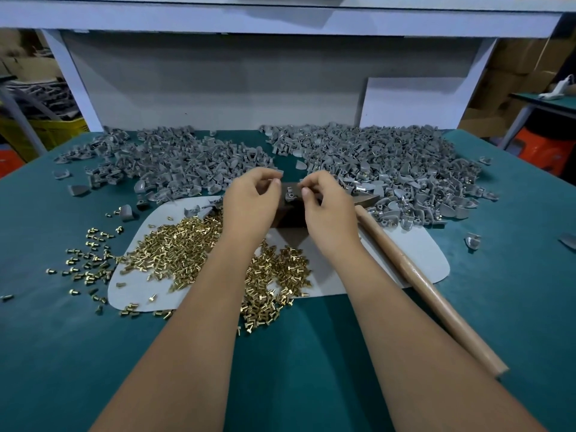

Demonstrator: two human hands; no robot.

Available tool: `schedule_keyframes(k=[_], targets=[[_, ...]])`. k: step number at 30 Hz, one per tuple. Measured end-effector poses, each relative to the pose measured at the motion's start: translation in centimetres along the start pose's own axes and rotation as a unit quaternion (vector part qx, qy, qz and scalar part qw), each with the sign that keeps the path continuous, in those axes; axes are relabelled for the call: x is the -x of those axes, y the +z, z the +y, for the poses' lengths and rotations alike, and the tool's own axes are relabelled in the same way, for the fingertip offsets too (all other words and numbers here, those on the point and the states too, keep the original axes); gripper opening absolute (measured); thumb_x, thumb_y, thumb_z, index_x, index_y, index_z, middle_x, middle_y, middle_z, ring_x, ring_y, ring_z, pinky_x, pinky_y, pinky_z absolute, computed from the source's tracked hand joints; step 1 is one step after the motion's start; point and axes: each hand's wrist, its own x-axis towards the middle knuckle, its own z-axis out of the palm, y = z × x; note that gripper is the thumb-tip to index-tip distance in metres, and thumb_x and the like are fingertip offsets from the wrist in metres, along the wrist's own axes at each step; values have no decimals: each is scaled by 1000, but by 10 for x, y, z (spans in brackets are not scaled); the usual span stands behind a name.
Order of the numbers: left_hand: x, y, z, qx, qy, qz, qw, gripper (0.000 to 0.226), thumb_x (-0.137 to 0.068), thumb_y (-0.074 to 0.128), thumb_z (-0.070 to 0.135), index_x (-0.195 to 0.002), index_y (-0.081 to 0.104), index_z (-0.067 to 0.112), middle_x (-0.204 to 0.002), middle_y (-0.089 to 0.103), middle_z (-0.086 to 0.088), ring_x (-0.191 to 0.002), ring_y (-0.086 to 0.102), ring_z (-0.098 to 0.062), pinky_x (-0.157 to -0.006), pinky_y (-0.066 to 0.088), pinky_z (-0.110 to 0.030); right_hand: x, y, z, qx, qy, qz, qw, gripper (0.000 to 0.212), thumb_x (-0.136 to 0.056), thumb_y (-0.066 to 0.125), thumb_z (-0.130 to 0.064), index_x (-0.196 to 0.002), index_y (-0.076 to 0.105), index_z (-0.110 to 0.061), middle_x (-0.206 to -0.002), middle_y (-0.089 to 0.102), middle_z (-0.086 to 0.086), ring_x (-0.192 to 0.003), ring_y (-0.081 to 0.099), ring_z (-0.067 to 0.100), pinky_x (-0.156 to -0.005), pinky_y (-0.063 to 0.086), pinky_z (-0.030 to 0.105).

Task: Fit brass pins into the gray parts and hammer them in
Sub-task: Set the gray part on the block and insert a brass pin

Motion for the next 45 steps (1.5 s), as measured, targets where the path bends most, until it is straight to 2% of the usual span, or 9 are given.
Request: schedule_keyframes(k=[1,3,6,11,16,22,28,33,45], targets=[[-1,-1,-1,-3,-3,6,1000,21,-95,57,17,-101,67,34,-89,66,20,-92,62,1,-75,49,-22,0,0,0,7,-2,6,1000,9,-94,53,-17,-92,58,-24,-94,64,-4,-98,56,23,-86,47,47],[-2,-2,-3,-10,-7,-28,1000,35,-94,52,6,-113,65,32,-106,65,16,-108,59,-7,-95,50,-32,0,-2,0,20,-6,24,999,8,-93,56,-18,-91,60,-24,-96,64,-4,-98,56,22,-86,47,46],[0,1,-3,-1,-6,-103,995,49,-92,51,-4,-128,62,28,-124,64,9,-118,58,-5,-110,44,-38,0,-4,1,27,-12,40,999,6,-91,59,-17,-90,64,-21,-95,65,-6,-99,56,20,-89,45,45],[0,1,-1,17,-2,-89,996,31,-89,66,2,-113,71,21,-102,72,6,-101,66,-7,-100,52,-33,-2,-5,0,27,-8,37,999,8,-89,62,-17,-90,70,-18,-94,67,-7,-100,56,21,-92,44,44],[-2,-6,-5,25,-20,-91,995,28,-89,71,15,-116,71,19,-101,70,7,-97,64,-3,-94,54,-27,-2,-4,-2,30,-5,27,999,8,-90,62,-19,-90,70,-21,-91,67,-7,-98,58,19,-93,44,45],[-5,-3,-11,-15,7,-86,996,12,-86,74,17,-98,78,17,-104,72,0,-104,65,-18,-99,51,-43,-10,-5,-6,26,11,30,999,9,-88,63,-18,-90,72,-19,-91,69,-6,-96,60,17,-91,46,43],[-8,-1,-17,-23,19,-86,996,11,-85,74,19,-95,78,22,-107,71,0,-117,57,-28,-102,47,-49,-12,-4,-4,48,14,0,999,7,-87,66,-18,-87,73,-21,-95,67,-5,-101,58,18,-95,43,44],[-7,1,-13,-27,26,-82,996,14,-85,73,20,-87,73,33,-108,69,0,-117,56,-30,-102,45,-50,-13,-4,-4,57,15,-5,998,8,-87,65,-19,-85,72,-23,-95,66,-5,-102,57,19,-96,41,45],[-7,2,-15,-22,31,-81,996,10,-85,73,17,-91,76,23,-107,68,0,-117,55,-30,-104,43,-49,-13,-2,-5,55,14,-5,998,6,-86,67,-21,-85,72,-25,-93,64,-7,-102,56,19,-97,40,45]])
